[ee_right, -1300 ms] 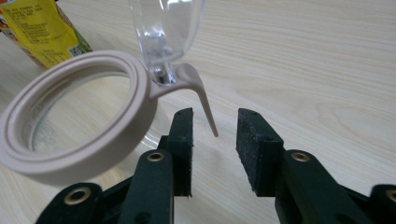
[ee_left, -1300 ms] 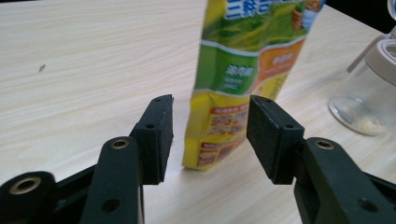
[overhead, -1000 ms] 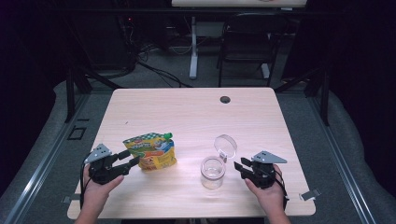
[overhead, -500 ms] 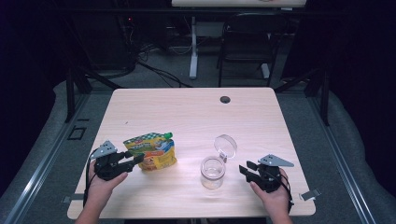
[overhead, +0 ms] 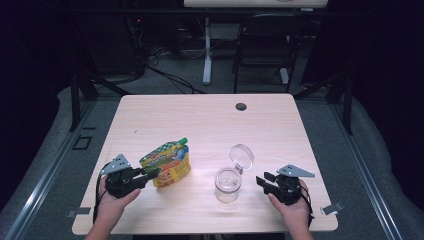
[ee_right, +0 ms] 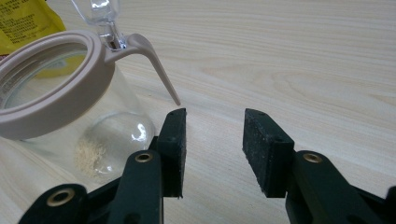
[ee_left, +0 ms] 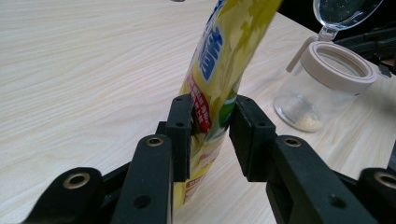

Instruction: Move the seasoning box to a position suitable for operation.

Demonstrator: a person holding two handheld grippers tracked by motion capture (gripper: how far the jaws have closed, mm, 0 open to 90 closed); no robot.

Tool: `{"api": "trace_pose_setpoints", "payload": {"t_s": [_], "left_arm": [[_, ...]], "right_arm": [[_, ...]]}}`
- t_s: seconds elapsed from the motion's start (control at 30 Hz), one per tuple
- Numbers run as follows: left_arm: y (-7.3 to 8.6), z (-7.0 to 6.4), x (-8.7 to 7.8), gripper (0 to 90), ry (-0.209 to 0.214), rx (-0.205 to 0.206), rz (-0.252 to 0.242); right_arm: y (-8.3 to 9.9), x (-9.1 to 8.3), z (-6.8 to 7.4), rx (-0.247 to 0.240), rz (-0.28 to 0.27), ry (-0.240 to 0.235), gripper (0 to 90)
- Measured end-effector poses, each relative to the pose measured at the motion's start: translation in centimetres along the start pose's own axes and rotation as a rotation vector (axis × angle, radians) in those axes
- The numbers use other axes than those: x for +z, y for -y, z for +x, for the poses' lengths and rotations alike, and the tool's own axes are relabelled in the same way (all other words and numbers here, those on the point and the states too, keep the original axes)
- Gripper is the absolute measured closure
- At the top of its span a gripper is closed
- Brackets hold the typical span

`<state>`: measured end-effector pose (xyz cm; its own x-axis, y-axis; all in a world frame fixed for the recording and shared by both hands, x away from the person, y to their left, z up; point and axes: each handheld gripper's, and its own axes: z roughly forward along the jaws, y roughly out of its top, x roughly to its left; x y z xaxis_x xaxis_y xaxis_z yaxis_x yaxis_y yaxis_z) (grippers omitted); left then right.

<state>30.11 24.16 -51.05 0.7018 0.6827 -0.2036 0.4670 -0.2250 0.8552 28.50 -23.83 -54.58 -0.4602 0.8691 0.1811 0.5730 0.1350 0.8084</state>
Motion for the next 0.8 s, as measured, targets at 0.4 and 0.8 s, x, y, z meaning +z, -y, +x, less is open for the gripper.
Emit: {"api": "trace_pose_setpoints", "payload": {"t_s": [0.4,0.8], "left_arm": [[-0.1,-0.4,1.0,63.2,0.018,-0.010,0.018],[0.4,0.4,2.6,48.4,0.020,-0.047,0.065]], "right_arm": [[0.0,0.2,0.1,-0.001,-0.003,-0.010,59.1],[0.3,-0.1,0.1,0.007,-0.003,-0.004,57.9]]}}
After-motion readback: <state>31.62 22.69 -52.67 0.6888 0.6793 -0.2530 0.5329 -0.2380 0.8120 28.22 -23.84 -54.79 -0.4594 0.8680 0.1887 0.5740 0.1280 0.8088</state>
